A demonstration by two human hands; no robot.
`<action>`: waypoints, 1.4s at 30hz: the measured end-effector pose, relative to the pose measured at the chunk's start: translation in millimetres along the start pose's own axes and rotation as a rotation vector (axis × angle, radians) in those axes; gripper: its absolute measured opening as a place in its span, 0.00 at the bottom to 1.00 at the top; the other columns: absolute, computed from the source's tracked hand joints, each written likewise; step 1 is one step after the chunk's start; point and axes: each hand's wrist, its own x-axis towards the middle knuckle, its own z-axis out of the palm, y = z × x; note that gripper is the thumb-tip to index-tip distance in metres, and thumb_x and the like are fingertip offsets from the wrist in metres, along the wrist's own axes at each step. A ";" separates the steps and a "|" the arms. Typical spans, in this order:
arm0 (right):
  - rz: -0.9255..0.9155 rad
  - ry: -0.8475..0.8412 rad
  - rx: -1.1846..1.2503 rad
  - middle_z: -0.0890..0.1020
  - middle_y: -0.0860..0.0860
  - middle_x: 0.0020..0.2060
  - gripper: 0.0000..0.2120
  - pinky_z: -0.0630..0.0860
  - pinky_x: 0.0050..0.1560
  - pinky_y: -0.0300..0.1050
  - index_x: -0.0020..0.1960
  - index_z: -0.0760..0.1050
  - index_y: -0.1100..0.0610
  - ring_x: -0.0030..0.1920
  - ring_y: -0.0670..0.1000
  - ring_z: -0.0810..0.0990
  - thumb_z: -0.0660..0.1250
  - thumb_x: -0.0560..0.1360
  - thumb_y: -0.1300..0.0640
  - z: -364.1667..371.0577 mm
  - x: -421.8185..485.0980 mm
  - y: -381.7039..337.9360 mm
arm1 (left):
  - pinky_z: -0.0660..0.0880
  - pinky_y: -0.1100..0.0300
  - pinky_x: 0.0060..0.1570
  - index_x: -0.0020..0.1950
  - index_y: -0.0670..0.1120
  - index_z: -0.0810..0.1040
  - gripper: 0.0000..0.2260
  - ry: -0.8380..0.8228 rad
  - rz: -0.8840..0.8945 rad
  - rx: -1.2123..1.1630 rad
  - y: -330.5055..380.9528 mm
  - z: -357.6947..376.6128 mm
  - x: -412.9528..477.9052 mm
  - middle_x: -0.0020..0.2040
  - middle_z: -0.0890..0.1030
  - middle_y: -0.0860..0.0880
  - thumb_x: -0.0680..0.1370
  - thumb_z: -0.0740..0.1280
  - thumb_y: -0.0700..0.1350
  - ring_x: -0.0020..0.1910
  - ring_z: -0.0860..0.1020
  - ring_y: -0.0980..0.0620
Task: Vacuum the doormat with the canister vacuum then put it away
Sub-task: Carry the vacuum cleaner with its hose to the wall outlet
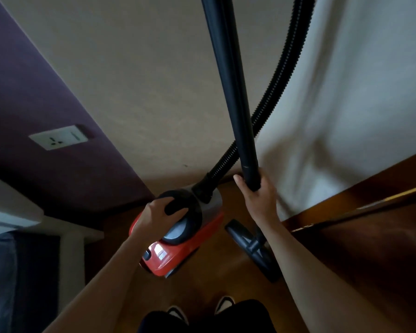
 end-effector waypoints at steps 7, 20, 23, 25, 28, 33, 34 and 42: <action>0.002 0.058 0.023 0.73 0.44 0.30 0.07 0.68 0.32 0.33 0.46 0.75 0.48 0.30 0.43 0.74 0.73 0.77 0.51 66.1 6.8 141.3 | 0.70 0.69 0.32 0.43 0.53 0.81 0.03 -0.032 0.008 0.064 -116.5 91.0 69.1 0.34 0.80 0.55 0.75 0.73 0.49 0.32 0.78 0.62; -0.072 0.147 0.061 0.75 0.43 0.37 0.09 0.72 0.43 0.38 0.52 0.75 0.55 0.38 0.41 0.75 0.73 0.75 0.62 163.4 40.3 320.0 | 0.79 0.57 0.38 0.50 0.49 0.83 0.07 -0.131 0.090 0.115 -266.7 218.0 169.9 0.42 0.83 0.53 0.78 0.70 0.52 0.39 0.81 0.59; -0.123 0.170 0.065 0.75 0.45 0.37 0.09 0.71 0.41 0.31 0.52 0.76 0.56 0.38 0.39 0.75 0.73 0.75 0.64 171.4 50.0 336.1 | 0.80 0.56 0.38 0.49 0.49 0.83 0.07 -0.170 0.099 0.114 -285.0 236.4 182.6 0.43 0.84 0.53 0.78 0.69 0.51 0.39 0.82 0.59; -0.144 0.183 0.061 0.75 0.47 0.36 0.08 0.70 0.40 0.30 0.52 0.77 0.61 0.37 0.41 0.75 0.73 0.75 0.64 176.7 58.1 343.7 | 0.80 0.55 0.38 0.49 0.49 0.83 0.07 -0.171 0.096 0.115 -292.4 243.3 191.4 0.43 0.84 0.52 0.78 0.69 0.51 0.39 0.82 0.58; -0.135 0.186 0.074 0.77 0.49 0.38 0.11 0.71 0.43 0.32 0.55 0.77 0.64 0.40 0.46 0.77 0.73 0.75 0.63 183.4 67.1 349.5 | 0.77 0.62 0.33 0.46 0.51 0.81 0.05 -0.187 0.093 0.119 -296.4 250.7 203.4 0.40 0.82 0.54 0.78 0.69 0.52 0.36 0.81 0.62; -0.128 0.206 0.096 0.80 0.51 0.42 0.13 0.76 0.48 0.37 0.58 0.77 0.64 0.45 0.51 0.81 0.73 0.75 0.62 183.0 77.1 362.6 | 0.80 0.55 0.37 0.49 0.46 0.82 0.09 -0.215 0.103 0.133 -291.2 266.9 217.3 0.42 0.83 0.51 0.78 0.69 0.51 0.38 0.82 0.58; -0.124 0.206 0.094 0.80 0.51 0.43 0.14 0.77 0.49 0.39 0.59 0.77 0.64 0.46 0.52 0.82 0.74 0.75 0.62 182.0 79.2 365.4 | 0.80 0.55 0.38 0.49 0.45 0.82 0.10 -0.216 0.112 0.143 -290.2 269.8 220.6 0.43 0.83 0.50 0.79 0.68 0.51 0.39 0.82 0.57; -0.053 0.234 0.090 0.78 0.41 0.39 0.11 0.74 0.47 0.36 0.53 0.76 0.56 0.42 0.39 0.79 0.75 0.74 0.59 178.5 86.5 385.1 | 0.80 0.56 0.39 0.50 0.47 0.82 0.12 -0.129 0.177 0.202 -287.0 289.0 231.9 0.44 0.83 0.52 0.78 0.68 0.55 0.42 0.82 0.55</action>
